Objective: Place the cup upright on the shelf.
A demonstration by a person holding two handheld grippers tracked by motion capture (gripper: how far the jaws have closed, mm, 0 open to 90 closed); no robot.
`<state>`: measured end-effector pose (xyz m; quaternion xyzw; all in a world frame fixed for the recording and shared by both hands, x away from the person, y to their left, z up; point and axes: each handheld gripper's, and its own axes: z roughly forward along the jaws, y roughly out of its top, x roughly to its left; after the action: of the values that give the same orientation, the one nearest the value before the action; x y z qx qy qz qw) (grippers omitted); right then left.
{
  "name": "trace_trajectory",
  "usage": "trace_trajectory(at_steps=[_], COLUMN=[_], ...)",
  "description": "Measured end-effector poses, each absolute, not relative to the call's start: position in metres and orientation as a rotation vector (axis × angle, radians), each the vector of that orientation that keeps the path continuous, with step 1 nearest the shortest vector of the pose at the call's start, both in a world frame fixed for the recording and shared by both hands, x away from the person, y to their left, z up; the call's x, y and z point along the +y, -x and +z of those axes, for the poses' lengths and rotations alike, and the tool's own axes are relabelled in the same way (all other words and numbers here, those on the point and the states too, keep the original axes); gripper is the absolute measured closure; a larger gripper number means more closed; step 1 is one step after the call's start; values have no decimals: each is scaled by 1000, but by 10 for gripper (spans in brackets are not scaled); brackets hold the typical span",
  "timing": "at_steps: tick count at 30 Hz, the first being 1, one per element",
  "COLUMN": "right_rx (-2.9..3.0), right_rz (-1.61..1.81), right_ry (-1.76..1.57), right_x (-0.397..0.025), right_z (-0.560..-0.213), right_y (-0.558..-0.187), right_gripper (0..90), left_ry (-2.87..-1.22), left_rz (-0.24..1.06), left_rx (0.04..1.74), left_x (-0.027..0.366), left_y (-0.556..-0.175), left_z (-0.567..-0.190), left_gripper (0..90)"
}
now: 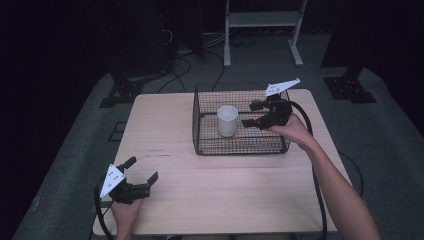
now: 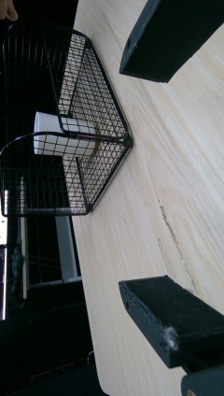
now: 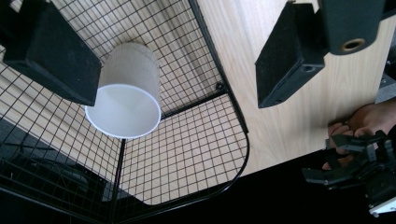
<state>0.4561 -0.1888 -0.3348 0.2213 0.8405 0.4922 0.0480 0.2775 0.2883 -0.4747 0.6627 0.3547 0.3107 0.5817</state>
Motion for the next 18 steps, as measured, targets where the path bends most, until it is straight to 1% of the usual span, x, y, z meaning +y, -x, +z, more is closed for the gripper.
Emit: trace_trajectory(at_steps=[18], right_rx=[2596], right_rz=[1493], right_ry=[-673], right_x=[-212], right_z=[-348], right_y=[-425], right_gripper=[136], left_ry=[-1550], left_rz=[731], left_rx=[830], left_x=[288], left_y=[-277], left_z=[-475], left_gripper=[0])
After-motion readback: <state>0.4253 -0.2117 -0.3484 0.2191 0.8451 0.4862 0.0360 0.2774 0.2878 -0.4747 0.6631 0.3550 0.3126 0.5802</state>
